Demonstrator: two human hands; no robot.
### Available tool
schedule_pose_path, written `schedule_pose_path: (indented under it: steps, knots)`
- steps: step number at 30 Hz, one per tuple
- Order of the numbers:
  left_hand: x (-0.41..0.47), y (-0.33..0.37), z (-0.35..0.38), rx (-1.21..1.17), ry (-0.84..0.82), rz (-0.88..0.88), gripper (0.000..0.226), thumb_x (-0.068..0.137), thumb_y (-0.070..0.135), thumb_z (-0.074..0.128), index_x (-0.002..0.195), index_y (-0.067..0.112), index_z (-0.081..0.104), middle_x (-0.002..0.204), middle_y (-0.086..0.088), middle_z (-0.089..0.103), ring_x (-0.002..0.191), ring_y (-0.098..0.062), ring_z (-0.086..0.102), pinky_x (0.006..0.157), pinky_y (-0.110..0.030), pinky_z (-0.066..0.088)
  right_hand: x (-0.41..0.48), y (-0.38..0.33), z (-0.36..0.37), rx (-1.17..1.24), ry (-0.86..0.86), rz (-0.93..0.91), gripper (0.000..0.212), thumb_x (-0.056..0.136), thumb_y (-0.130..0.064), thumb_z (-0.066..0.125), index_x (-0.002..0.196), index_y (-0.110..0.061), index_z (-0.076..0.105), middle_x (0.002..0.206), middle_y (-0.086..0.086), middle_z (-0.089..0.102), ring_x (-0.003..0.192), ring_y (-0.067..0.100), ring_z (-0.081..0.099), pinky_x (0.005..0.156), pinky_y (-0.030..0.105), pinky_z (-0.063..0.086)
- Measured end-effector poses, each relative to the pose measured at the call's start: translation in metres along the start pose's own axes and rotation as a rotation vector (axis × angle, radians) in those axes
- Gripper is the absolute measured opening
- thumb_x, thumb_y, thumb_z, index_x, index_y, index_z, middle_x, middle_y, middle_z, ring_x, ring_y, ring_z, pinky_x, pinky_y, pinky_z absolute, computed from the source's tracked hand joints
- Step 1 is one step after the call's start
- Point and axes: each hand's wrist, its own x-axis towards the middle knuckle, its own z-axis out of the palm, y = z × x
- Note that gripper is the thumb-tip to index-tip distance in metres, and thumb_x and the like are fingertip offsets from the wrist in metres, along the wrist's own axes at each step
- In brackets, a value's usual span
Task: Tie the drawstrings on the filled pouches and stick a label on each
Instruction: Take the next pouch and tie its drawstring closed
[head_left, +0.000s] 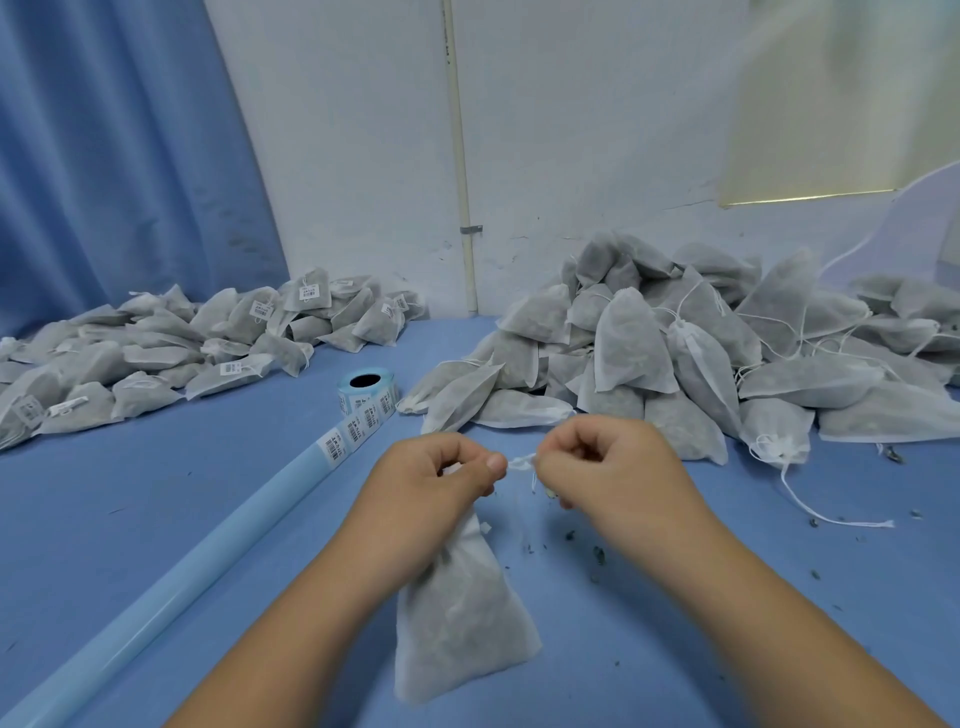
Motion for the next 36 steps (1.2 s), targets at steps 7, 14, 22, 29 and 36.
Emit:
schedule_pose_path:
  steps: [7, 14, 22, 29, 36]
  knots:
    - [0.001, 0.000, -0.003, -0.014, -0.021, 0.035, 0.022, 0.090, 0.029, 0.065, 0.069, 0.026, 0.068, 0.060, 0.020, 0.062, 0.053, 0.007, 0.052, 0.058, -0.013, 0.039, 0.003, -0.004, -0.005, 0.722, -0.158, 0.115, 0.015, 0.067, -0.012, 0.062, 0.054, -0.018, 0.059, 0.055, -0.001, 0.039, 0.047, 0.012, 0.038, 0.041, 0.022, 0.027]
    - [0.001, 0.002, -0.001, -0.061, -0.064, 0.065, 0.019, 0.091, 0.025, 0.065, 0.073, 0.019, 0.069, 0.059, 0.018, 0.062, 0.051, 0.008, 0.052, 0.053, -0.006, 0.037, 0.004, -0.005, -0.009, 0.887, -0.392, 0.209, 0.018, 0.070, -0.008, 0.055, 0.054, -0.016, 0.049, 0.057, -0.001, 0.030, 0.044, 0.011, 0.035, 0.039, 0.021, 0.026]
    - [0.006, -0.015, -0.026, 0.008, -0.570, -0.197, 0.044, 0.074, 0.056, 0.068, 0.092, 0.015, 0.067, 0.088, 0.000, 0.066, 0.081, -0.012, 0.060, 0.080, -0.031, 0.046, 0.014, -0.001, -0.022, 0.875, -0.019, 0.241, 0.031, 0.078, -0.007, 0.057, 0.051, -0.019, 0.051, 0.056, -0.002, 0.032, 0.043, 0.010, 0.033, 0.038, 0.020, 0.024]
    - [0.008, -0.016, -0.010, 0.203, -0.182, -0.152, 0.031, 0.084, 0.045, 0.063, 0.065, 0.024, 0.050, 0.059, 0.014, 0.050, 0.055, -0.007, 0.046, 0.060, -0.026, 0.036, 0.003, 0.001, -0.007, 0.359, 0.064, -0.019, 0.020, 0.082, -0.014, 0.063, 0.063, -0.022, 0.064, 0.052, -0.006, 0.046, 0.048, 0.012, 0.039, 0.046, 0.019, 0.036]
    - [0.008, -0.010, 0.005, 0.090, 0.072, -0.063, 0.037, 0.087, 0.044, 0.061, 0.062, 0.021, 0.046, 0.050, 0.014, 0.041, 0.053, -0.010, 0.039, 0.056, -0.028, 0.033, -0.013, 0.004, 0.019, -0.431, -0.089, -0.496, 0.014, 0.080, -0.017, 0.066, 0.072, -0.026, 0.059, 0.066, -0.011, 0.049, 0.064, 0.004, 0.047, 0.059, 0.016, 0.035]
